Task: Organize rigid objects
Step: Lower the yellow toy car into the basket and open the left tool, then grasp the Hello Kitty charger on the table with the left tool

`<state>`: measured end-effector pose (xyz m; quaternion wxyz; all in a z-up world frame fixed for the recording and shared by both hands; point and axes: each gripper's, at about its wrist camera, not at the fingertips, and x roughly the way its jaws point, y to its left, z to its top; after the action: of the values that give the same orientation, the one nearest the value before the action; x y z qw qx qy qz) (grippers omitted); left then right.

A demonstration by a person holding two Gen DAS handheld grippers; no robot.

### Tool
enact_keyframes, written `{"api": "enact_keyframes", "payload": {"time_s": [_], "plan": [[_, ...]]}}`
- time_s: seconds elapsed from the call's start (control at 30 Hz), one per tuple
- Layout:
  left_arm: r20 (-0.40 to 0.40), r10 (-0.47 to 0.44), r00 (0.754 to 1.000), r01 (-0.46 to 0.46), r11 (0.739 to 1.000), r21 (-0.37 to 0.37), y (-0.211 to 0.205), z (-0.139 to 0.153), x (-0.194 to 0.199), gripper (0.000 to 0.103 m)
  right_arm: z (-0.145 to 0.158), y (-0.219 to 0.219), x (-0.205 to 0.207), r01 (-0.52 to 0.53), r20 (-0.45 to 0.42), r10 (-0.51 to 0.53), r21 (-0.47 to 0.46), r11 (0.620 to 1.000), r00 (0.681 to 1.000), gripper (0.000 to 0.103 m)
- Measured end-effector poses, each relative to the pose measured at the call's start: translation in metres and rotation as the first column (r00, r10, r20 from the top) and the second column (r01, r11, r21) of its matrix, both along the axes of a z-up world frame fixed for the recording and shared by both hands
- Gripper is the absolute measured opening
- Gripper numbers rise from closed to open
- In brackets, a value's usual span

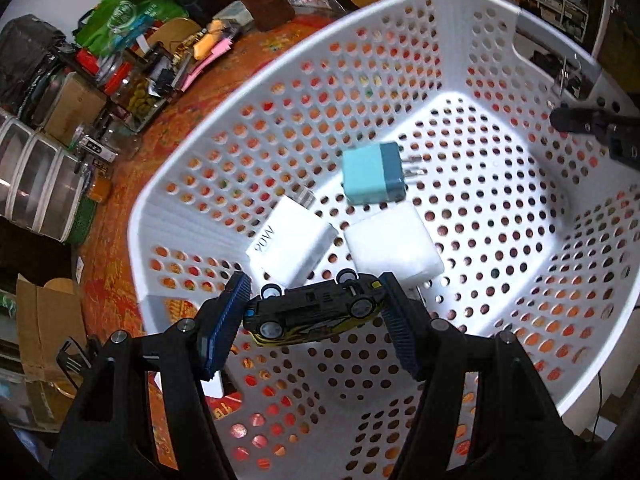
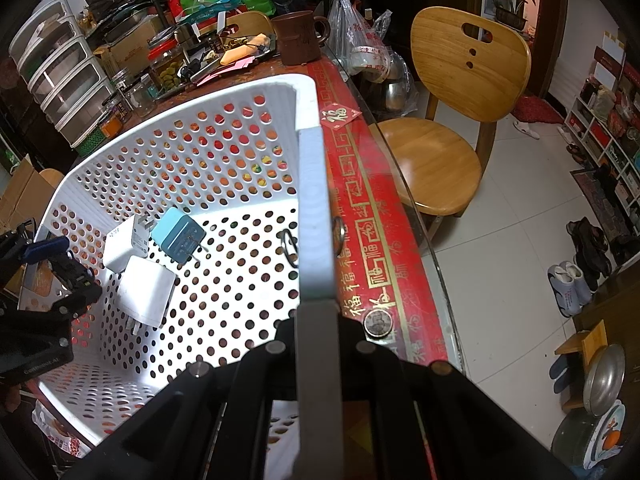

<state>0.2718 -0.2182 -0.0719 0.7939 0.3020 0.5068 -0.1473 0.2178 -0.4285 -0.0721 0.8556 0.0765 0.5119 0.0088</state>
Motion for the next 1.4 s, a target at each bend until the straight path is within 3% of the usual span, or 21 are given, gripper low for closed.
{"api": "enact_keyframes", "payload": {"time_s": [0.3, 0.4, 0.53, 0.63, 0.77, 0.87, 0.97, 1.07, 1.17, 1.27, 1.3, 1.4], "plan": [[-0.028, 0.016, 0.999, -0.017, 1.000, -0.014, 0.004, -0.009, 0.006, 0.065, 0.000, 0.000, 0.000, -0.001, 0.000, 0.001, -0.001, 1.000, 1.000, 0.005], [-0.009, 0.014, 1.000, -0.014, 0.999, -0.029, 0.006, -0.004, 0.005, 0.084, 0.000, 0.000, 0.000, 0.000, 0.000, 0.000, 0.001, 1.000, 1.000, 0.005], [0.035, -0.001, 0.999, 0.004, 0.996, -0.087, 0.011, 0.014, -0.001, 0.094, -0.001, -0.002, -0.001, 0.001, -0.002, -0.001, 0.001, 1.000, 1.000, 0.005], [0.120, 0.008, 0.993, 0.006, 0.993, -0.116, 0.022, 0.035, -0.010, 0.097, -0.002, -0.002, 0.000, 0.001, -0.002, -0.001, 0.001, 1.000, 1.000, 0.005], [0.232, 0.087, 0.969, -0.042, 0.980, -0.195, 0.055, 0.072, -0.021, 0.100, -0.002, -0.002, 0.000, 0.000, -0.002, 0.000, 0.001, 1.000, 1.000, 0.005], [0.307, 0.187, 0.933, -0.101, 0.956, -0.275, 0.101, 0.101, -0.030, 0.102, -0.002, -0.002, -0.001, 0.000, -0.002, 0.000, 0.000, 1.000, 1.000, 0.005], [0.330, 0.286, 0.900, -0.194, 0.939, -0.284, 0.161, 0.115, -0.028, 0.102, -0.002, -0.002, -0.001, 0.000, -0.002, 0.000, 0.000, 1.000, 1.000, 0.005], [0.284, 0.387, 0.877, -0.311, 0.909, -0.278, 0.218, 0.104, -0.010, 0.102, -0.002, -0.001, -0.001, 0.001, 0.000, -0.001, 0.000, 1.000, 1.000, 0.005], [0.165, 0.499, 0.851, -0.439, 0.847, -0.300, 0.284, 0.069, 0.019, 0.102, -0.002, -0.001, -0.001, 0.002, 0.002, -0.002, 0.002, 1.000, 1.000, 0.005], [0.008, 0.569, 0.823, -0.539, 0.784, -0.306, 0.333, 0.017, 0.044, 0.102, -0.002, -0.001, -0.001, 0.003, 0.001, -0.003, 0.001, 1.000, 1.000, 0.005], [-0.043, 0.579, 0.814, -0.563, 0.770, -0.298, 0.344, -0.004, 0.051, 0.101, -0.002, -0.001, -0.001, 0.002, 0.000, -0.002, -0.001, 1.000, 1.000, 0.005], [-0.096, 0.589, 0.802, -0.589, 0.756, -0.286, 0.351, -0.035, 0.056, 0.094, -0.001, -0.001, -0.001, 0.001, -0.001, -0.001, -0.002, 1.000, 1.000, 0.005]]}}
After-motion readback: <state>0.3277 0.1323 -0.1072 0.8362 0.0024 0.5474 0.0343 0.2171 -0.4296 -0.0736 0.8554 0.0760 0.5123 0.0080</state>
